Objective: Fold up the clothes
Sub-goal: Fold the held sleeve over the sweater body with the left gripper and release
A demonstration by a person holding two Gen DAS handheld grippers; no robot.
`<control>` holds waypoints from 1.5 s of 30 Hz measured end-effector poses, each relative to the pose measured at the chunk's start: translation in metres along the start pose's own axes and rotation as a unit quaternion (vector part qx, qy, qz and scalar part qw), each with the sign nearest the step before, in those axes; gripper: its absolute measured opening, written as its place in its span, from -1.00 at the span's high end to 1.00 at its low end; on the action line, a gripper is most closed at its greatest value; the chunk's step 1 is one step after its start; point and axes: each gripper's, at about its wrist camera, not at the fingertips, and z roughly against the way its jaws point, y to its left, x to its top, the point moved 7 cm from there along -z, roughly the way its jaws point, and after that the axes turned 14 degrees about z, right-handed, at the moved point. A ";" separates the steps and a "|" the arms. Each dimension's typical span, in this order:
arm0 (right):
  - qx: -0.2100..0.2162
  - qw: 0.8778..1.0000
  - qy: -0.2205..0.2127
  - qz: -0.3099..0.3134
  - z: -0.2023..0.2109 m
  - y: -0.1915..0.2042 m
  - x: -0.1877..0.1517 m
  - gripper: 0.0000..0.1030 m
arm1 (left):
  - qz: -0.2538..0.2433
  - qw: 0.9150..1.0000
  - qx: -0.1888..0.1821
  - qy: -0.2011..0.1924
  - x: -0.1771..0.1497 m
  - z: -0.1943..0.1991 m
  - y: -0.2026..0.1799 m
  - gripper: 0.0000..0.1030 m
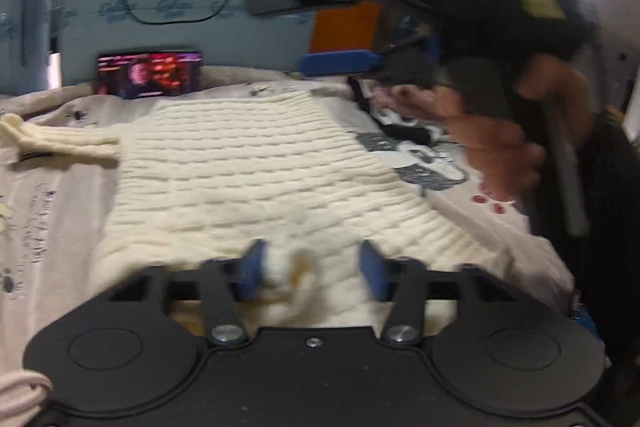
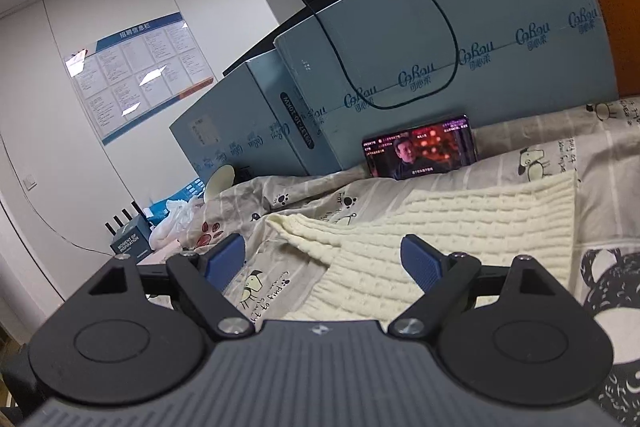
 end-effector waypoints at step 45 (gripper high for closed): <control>-0.127 0.987 -0.010 -0.100 -0.013 -0.104 -0.013 -0.64 | 0.180 0.983 0.029 0.001 0.124 -0.109 0.059 -0.33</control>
